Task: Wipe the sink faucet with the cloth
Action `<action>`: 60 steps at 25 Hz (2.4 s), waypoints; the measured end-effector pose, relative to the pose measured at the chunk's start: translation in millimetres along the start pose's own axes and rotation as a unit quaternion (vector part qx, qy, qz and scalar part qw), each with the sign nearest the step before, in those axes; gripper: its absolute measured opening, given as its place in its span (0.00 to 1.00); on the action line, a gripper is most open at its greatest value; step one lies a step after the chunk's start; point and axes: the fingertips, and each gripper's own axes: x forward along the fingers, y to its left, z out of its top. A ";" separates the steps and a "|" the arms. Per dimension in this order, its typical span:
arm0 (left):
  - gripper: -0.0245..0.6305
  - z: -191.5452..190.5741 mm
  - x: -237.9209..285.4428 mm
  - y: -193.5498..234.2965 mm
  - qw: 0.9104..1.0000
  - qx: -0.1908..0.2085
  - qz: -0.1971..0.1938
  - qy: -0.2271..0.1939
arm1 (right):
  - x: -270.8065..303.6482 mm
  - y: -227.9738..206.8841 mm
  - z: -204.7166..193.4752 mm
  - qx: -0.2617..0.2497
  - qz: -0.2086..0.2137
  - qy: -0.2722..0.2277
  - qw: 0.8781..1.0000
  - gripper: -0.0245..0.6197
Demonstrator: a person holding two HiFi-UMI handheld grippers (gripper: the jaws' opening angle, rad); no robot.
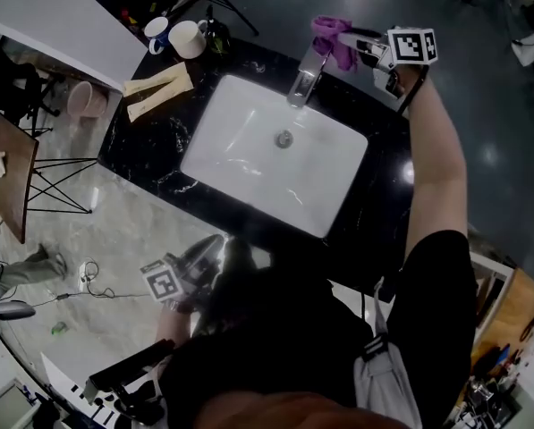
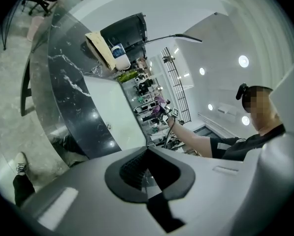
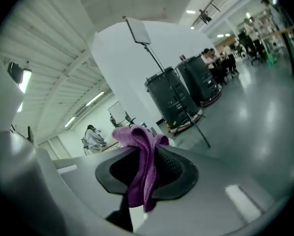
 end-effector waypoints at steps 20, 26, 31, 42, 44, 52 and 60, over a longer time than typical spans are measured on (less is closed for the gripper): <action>0.04 2.7 10.2 -9.2 0.999 0.010 -0.002 0.030 | 5.7 -16.1 -54.8 0.080 -0.035 -0.032 0.996 0.19; 0.04 3.8 15.4 -22.7 0.999 0.027 -0.027 0.036 | -32.9 56.9 -21.3 0.056 0.027 -0.133 0.989 0.19; 0.04 -3.6 7.9 -24.5 0.999 0.030 -0.023 0.027 | -19.7 54.4 -38.5 0.092 0.008 -0.164 0.982 0.19; 0.04 -10.3 -11.3 -3.6 1.000 0.002 -0.016 -0.004 | 20.6 -47.8 -139.6 0.257 -0.215 -0.084 0.938 0.19; 0.04 -8.9 -12.6 -4.2 1.000 0.002 -0.018 -0.005 | 23.7 -53.7 -145.3 0.255 -0.252 -0.054 0.932 0.19; 0.04 15.0 -18.0 -0.1 0.999 0.013 -0.045 0.000 | 19.2 -45.6 -138.3 0.280 -0.219 -0.108 0.929 0.19; 0.04 57.7 -13.0 -14.5 0.992 0.062 -0.096 0.057 | -16.4 59.2 -103.5 0.222 -0.122 -0.223 0.941 0.19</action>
